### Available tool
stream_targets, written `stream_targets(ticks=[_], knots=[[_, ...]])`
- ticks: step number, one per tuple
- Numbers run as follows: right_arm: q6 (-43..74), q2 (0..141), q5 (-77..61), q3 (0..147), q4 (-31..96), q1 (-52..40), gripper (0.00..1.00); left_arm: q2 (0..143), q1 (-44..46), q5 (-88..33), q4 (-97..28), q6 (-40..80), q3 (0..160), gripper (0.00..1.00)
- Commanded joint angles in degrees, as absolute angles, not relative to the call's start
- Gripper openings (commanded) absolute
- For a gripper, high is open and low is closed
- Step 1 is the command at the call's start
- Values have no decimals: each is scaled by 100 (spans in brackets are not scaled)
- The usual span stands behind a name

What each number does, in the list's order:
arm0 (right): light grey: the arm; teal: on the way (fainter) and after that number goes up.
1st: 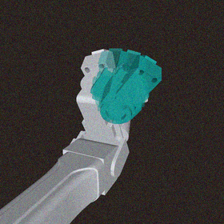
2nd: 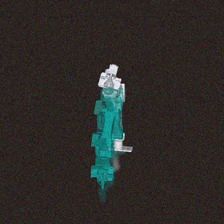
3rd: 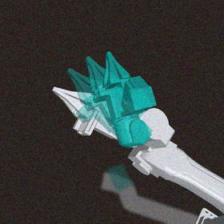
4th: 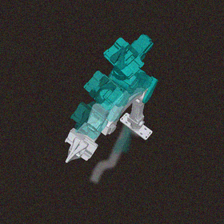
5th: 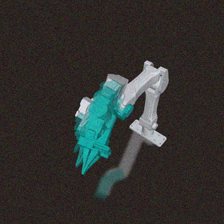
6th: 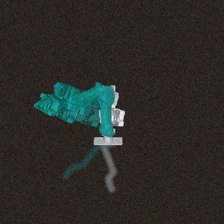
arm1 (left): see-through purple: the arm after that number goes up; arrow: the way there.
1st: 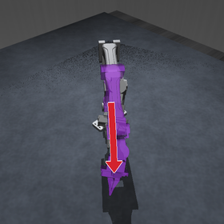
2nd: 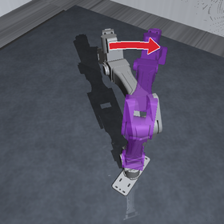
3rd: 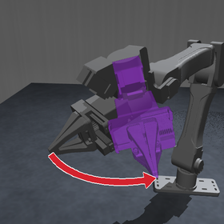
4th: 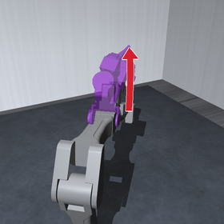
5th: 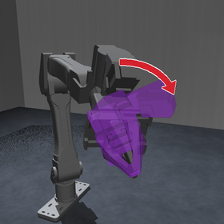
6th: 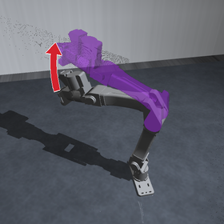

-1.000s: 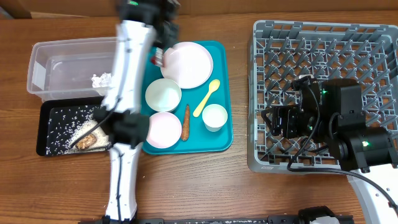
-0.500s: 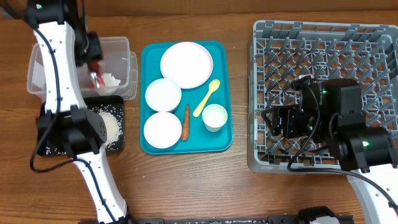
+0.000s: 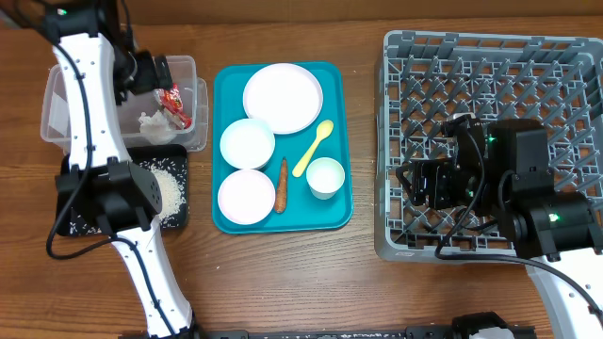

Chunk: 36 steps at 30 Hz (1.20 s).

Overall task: Sort waste into correct bins and load items into the dishwasher
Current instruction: 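Drop the red wrapper into the clear plastic bin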

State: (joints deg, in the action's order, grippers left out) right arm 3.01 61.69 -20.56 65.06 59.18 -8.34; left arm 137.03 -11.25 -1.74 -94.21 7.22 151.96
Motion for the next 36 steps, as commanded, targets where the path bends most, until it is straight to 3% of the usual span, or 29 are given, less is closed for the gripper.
stream_targets(ticks=[1,12,17,23,30,36], knots=[[327,6176,-2069,6584,5885,-823,80,13426,-1063,-773,-9682,392,16162,100],[329,6176,-2073,6584,5990,-823,80,12060,-410,-1271,-9682,454,16263,92],[327,6176,-2204,6584,5988,-823,80,11295,307,-1162,-9682,451,15095,87],[327,6176,-2200,6584,5940,-823,80,10973,1044,-1236,-9664,515,13413,88],[327,6176,-2200,6584,5819,-823,80,11017,1979,-1205,-8331,464,11465,86],[327,6176,-2202,6584,5889,-823,80,11124,2443,-1035,-7059,1035,10245,75]])
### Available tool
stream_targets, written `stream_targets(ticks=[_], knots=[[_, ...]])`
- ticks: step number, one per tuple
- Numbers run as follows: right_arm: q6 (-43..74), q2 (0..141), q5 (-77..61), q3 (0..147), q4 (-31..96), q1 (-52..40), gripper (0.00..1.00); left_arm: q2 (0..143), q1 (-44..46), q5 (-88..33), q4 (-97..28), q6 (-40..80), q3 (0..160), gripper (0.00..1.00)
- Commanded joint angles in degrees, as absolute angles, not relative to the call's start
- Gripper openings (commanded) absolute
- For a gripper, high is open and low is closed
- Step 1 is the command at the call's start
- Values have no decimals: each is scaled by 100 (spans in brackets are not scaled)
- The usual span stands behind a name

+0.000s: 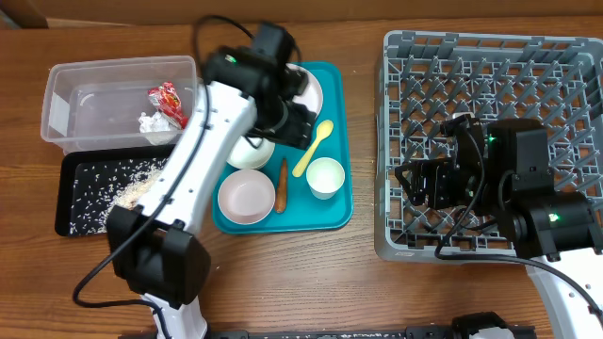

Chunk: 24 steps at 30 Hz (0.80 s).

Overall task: Sort waste into correct bins and load items into the dishwasher
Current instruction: 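Drop the red wrapper into the clear plastic bin, then grasp the white cup with the left gripper and lift it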

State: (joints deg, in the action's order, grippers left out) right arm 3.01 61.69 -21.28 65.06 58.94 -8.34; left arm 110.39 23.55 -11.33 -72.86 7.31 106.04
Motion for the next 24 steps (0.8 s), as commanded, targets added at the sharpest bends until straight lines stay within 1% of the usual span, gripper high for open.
stream_targets(ticks=[1,5,10,14,17,18,20,21,22,24], knots=[[327,6176,-2202,6584,5889,-823,80,11166,2491,-1035,-6901,1057,10106,73],[327,6176,-2202,6584,5913,-823,80,11413,2624,-1009,-6493,1055,9721,70],[327,6176,-2200,6584,5986,-823,80,11712,2681,-1015,-6361,1052,9598,56],[327,6176,-2200,6584,5999,-823,80,11880,2755,-1013,-6364,1052,9594,49],[327,6176,-2200,6584,5994,-823,80,11915,2858,-1013,-6359,1052,9594,41],[327,6176,-2200,6584,5994,-823,80,11917,2891,-1011,-6359,1052,9594,36],[327,6176,-2200,6584,5994,-823,80,11917,2934,-1011,-6355,1052,9594,24],[327,6176,-2200,6584,5994,-823,80,11917,2952,-1011,-6355,1052,9594,16],[327,6176,-2200,6584,5996,-823,80,11920,2963,-1011,-6355,1055,9594,4],[327,6176,-2202,6584,5994,-823,80,11917,2965,-1011,-6361,1055,9594,4]])
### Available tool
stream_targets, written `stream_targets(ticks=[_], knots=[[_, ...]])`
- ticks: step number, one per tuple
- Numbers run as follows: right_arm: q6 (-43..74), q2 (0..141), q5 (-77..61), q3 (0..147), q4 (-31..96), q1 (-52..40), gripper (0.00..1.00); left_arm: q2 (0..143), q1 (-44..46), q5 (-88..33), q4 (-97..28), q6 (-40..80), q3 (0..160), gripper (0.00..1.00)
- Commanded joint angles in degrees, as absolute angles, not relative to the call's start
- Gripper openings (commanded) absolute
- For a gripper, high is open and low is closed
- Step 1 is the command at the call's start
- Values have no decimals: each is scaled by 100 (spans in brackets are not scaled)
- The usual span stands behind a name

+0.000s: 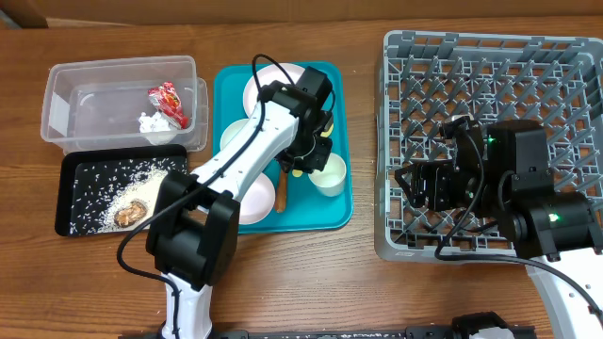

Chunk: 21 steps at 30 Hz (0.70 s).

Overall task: Sort waste into correct bins and load items into the dishwasher
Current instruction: 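Grasp the white cup with the left gripper and lift it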

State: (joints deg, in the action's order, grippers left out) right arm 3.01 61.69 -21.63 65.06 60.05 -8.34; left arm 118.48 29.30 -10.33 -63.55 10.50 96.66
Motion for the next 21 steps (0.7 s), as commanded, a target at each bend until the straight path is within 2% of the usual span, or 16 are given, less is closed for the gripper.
stream_targets(ticks=[1,7,10,17,21], knots=[[327,6176,-2202,6584,5994,-823,80,11917,2965,-1013,-6370,1055,9594,4],[327,6176,-2316,6584,5988,-823,80,11915,2829,-1317,-6801,1011,9946,4],[327,6176,-2606,6584,5905,-823,80,11913,2565,-1951,-7236,705,10473,4],[362,6176,-3352,6584,5253,-823,80,11913,1653,-5262,-7780,-534,11550,4],[963,6176,-3363,6584,4661,-823,80,11913,1253,-6917,-7784,-902,11627,4]])
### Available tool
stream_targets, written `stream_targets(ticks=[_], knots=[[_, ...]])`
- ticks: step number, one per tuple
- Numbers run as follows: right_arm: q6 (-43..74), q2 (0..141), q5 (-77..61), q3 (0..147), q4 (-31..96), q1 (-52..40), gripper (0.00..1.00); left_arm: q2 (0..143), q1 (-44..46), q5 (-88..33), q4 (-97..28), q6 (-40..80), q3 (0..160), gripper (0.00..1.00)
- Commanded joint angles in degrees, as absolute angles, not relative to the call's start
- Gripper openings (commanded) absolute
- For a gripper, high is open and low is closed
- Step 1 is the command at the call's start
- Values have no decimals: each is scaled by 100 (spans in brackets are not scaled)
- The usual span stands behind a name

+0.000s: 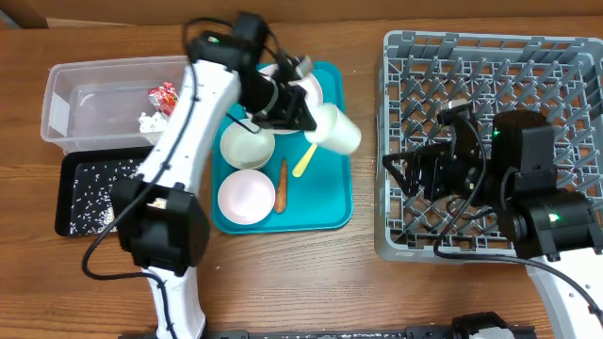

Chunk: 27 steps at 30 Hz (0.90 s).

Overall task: Sort waste into correct bins and load items into the dishwasher
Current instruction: 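Grasp the white cup with the left gripper and lift it, then hand the white cup from the left gripper to the right gripper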

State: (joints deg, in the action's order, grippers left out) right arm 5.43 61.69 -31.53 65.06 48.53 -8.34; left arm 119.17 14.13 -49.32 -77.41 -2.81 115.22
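Observation:
My left gripper (314,117) is shut on a white cup (337,132), which hangs tilted above the right side of the teal tray (332,212). On the tray lie a white plate (311,92), two white bowls (247,147) (244,196), a carrot (282,184) and a yellow spoon (302,162). My right gripper (407,179) hovers open and empty over the left part of the grey dish rack (490,56).
A clear bin (94,104) at the far left holds a red wrapper (162,96) and crumpled white paper (148,121). Below it sits a black tray (80,193) with scattered rice. My left arm crosses both bins and the tray's left edge.
The left gripper was down at the cup standing on the tray. Now it holds the cup lifted and tilted near the tray's right edge. The right gripper has shifted slightly left.
First my left gripper was at the clear bin by the red wrapper, the cup standing on the tray. Then it was above the tray's plate, the wrapper lying in the bin. Then it was low at the cup, and now the cup is in the air.

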Motion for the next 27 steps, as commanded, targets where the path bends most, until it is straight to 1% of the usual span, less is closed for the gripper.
stream_targets(ticks=[1,6,7,11,15,23,25,27], knots=[[1133,6176,-3409,6584,4436,-823,80,11913,1168,-7328,-7800,-1024,11627,4],[1380,6213,-3885,6584,3487,-823,87,11913,985,-9061,-7804,-1424,11627,4],[1380,6241,-3977,6584,3332,-823,88,11913,978,-9059,-7789,-1288,11633,4],[1380,6455,-4510,6584,2790,-823,91,11913,1017,-9061,-7883,-1286,11636,4],[1376,6779,-4928,6584,2397,-823,95,11913,1083,-9061,-7885,-1291,11638,4],[1380,7303,-5798,6584,1356,-823,96,11913,1212,-9061,-7883,-1299,11638,4],[1380,7395,-5937,6584,1223,-825,93,11913,1275,-9061,-7885,-1334,11638,4],[1380,7461,-6106,6584,1120,-825,87,11913,1332,-9059,-7870,-1352,11636,4]])
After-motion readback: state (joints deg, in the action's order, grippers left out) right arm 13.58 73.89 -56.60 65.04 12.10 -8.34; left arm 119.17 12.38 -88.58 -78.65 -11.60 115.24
